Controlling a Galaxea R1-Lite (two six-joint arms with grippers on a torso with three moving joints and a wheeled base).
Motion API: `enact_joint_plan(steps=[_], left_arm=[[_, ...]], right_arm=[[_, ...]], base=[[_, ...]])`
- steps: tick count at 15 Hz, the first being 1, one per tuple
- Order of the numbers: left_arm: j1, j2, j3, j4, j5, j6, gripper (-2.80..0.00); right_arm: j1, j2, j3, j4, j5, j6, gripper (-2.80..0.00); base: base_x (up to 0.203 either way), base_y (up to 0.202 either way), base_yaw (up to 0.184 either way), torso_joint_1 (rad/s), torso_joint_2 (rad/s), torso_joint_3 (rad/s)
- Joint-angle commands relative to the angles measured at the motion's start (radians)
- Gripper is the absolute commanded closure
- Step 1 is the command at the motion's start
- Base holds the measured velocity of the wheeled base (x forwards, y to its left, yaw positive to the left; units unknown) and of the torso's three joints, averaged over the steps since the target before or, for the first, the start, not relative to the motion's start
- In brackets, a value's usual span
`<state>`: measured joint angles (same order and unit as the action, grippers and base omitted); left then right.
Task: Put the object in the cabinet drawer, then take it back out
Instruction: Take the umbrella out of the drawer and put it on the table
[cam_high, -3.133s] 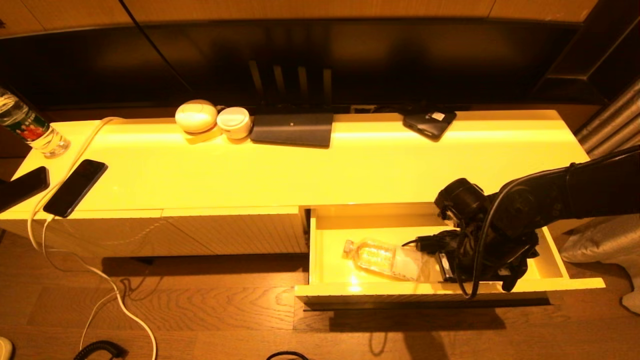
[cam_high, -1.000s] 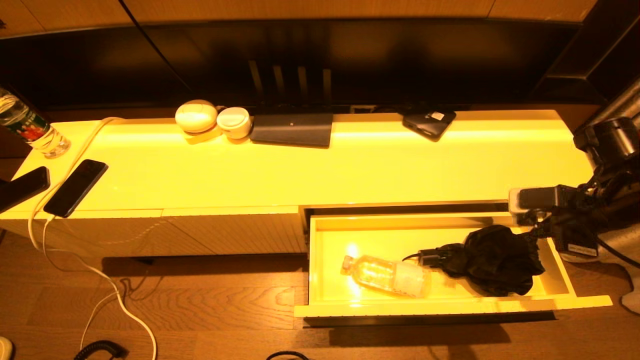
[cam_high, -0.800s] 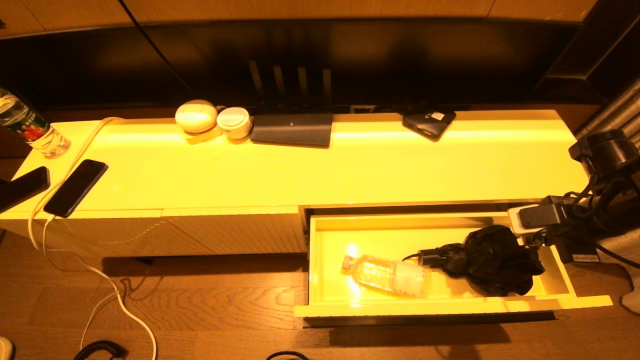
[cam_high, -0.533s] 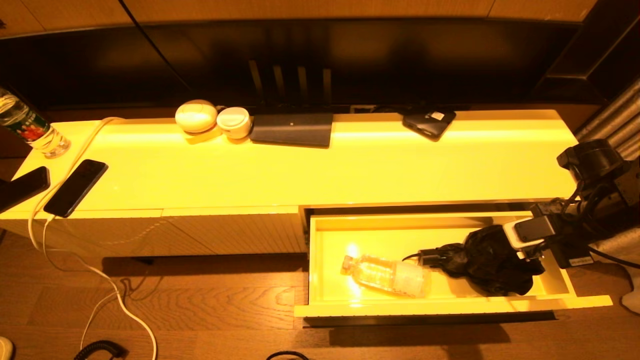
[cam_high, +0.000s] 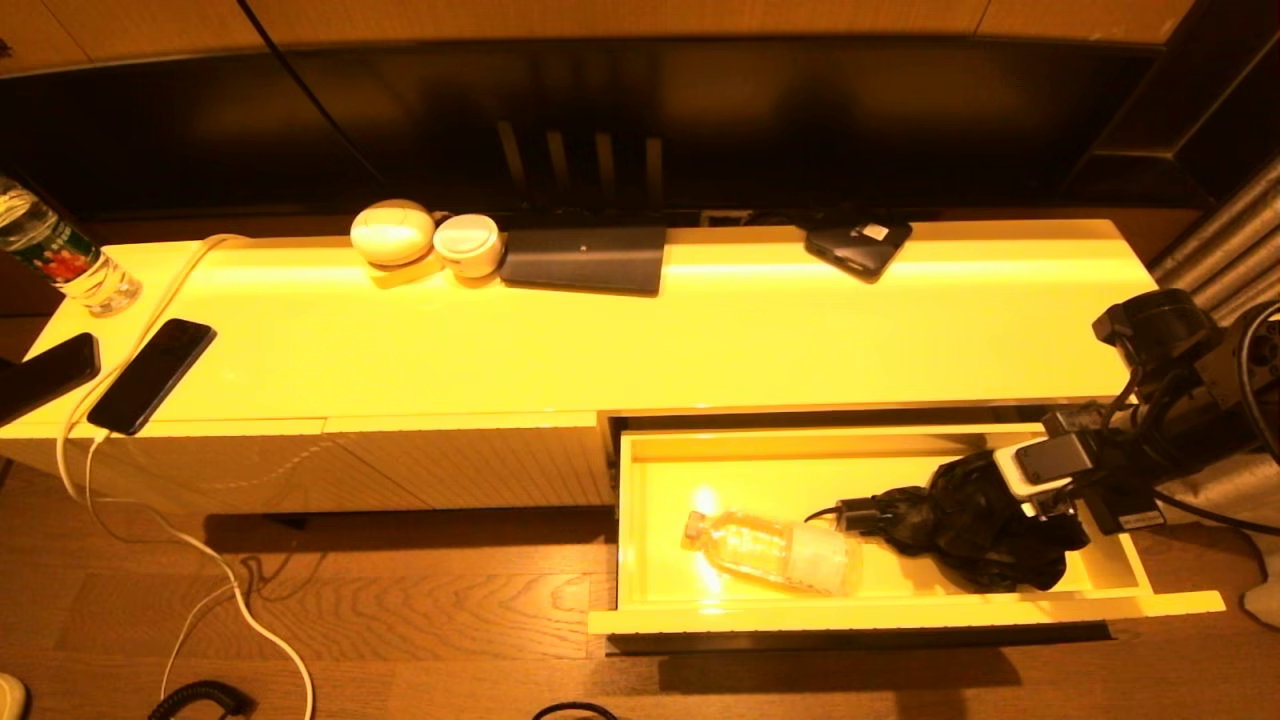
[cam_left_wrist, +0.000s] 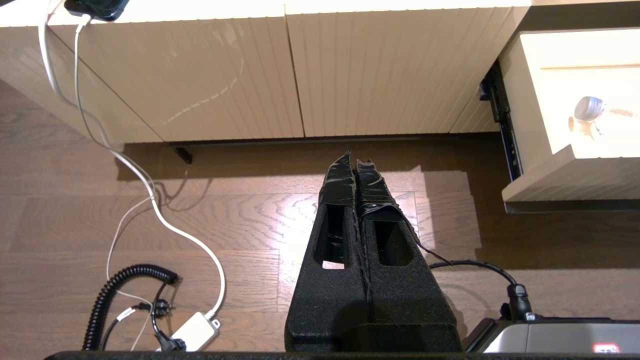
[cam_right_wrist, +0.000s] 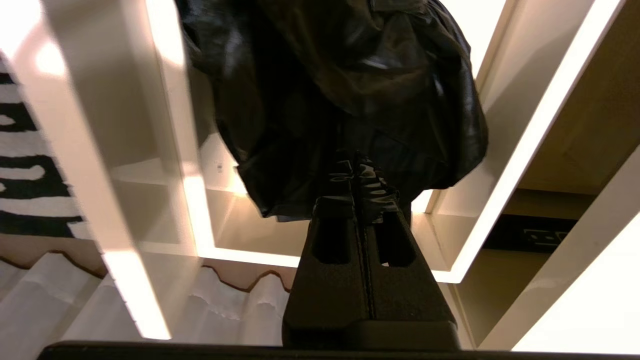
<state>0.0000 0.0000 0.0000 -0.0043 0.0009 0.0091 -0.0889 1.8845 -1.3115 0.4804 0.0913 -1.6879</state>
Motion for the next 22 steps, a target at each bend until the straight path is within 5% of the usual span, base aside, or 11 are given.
enact_joint_plan(steps=[1,3,4,22], left_arm=[[0.0,0.0,0.002,0.0,0.001,0.0,0.0],[0.0,0.0,0.002,0.0,0.001,0.0,0.0],[0.0,0.0,0.003,0.0,0.001,0.0,0.0],[0.0,0.0,0.002,0.0,0.001,0.0,0.0]], right_arm=[[-0.004,0.015,-0.011,0.0,-0.011,-0.009,0.0],[-0.015,0.001,-0.001,0.0,-0.015,-0.004,0.0],[-0.02,-0.004,0.006,-0.002,-0.012,-0.006,-2.8],[-0.032,0.137,-0.112,0.003,-0.013,-0.003,-2.8]], base=[[0.0,0.0,0.0,0.0,0.0,0.0],[0.0,0.0,0.0,0.0,0.0,0.0],[0.0,0.0,0.0,0.0,0.0,0.0],[0.0,0.0,0.0,0.0,0.0,0.0]])
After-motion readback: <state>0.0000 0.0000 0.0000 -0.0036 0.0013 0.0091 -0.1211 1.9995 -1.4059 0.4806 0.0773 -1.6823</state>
